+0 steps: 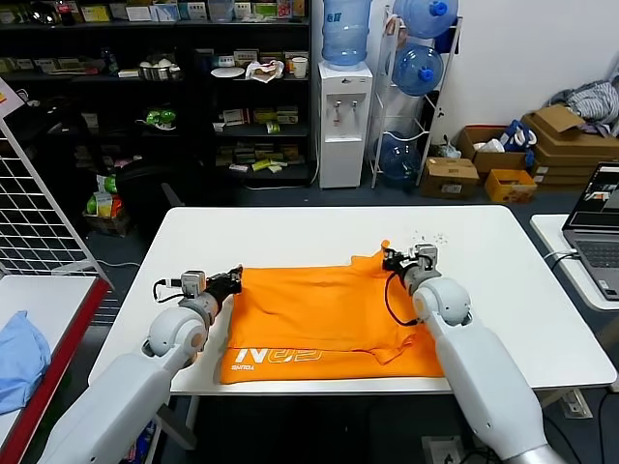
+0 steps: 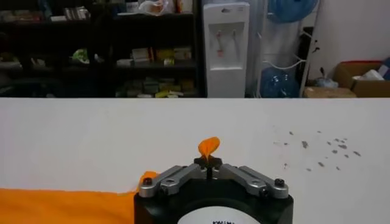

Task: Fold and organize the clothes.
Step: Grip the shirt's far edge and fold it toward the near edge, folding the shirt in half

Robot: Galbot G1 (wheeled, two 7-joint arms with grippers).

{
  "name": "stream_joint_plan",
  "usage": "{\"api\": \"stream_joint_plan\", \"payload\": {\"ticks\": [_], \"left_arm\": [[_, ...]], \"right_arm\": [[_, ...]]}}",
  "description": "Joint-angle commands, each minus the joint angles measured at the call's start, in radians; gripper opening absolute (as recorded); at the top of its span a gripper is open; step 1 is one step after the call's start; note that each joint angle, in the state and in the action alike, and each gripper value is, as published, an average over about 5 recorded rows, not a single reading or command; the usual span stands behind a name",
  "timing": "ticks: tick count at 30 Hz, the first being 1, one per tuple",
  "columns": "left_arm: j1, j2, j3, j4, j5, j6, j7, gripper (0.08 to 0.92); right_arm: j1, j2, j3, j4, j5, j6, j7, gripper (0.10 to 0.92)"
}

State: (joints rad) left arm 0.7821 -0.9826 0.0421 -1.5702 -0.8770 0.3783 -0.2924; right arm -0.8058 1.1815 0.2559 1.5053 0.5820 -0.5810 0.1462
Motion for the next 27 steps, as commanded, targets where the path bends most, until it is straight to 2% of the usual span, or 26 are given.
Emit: {"api": "stream_joint_plan", "payload": {"ticks": [1,13,21,25,27], "left_arm": [[0.162,0.077,-0.053,-0.273,0.004,-0.002,-0.038,0.097],[0.304,0.131,-0.071,-0.413,0.003,0.004,-0.068,0.097],[0.389,0.148,-0.096,-0.458,0.014,0.028,-0.067,0.097],[0.423,0.150,-0.108,-0.476,0.010,0.046,-0.065,0.138],[0.439,0.152,-0.112,-0.491,0.009,0.048,-0.071,0.197]], "right_arm": [[-0.176,-0.065,0.034,0.259,0.058,-0.075,0.068,0.123],[-0.360,-0.169,0.078,0.495,0.119,-0.110,0.129,0.123],[-0.448,-0.186,0.116,0.563,0.131,-0.135,0.162,0.127],[-0.497,-0.198,0.138,0.593,0.137,-0.152,0.161,0.205],[-0.520,-0.204,0.150,0.612,0.139,-0.159,0.160,0.257]]}}
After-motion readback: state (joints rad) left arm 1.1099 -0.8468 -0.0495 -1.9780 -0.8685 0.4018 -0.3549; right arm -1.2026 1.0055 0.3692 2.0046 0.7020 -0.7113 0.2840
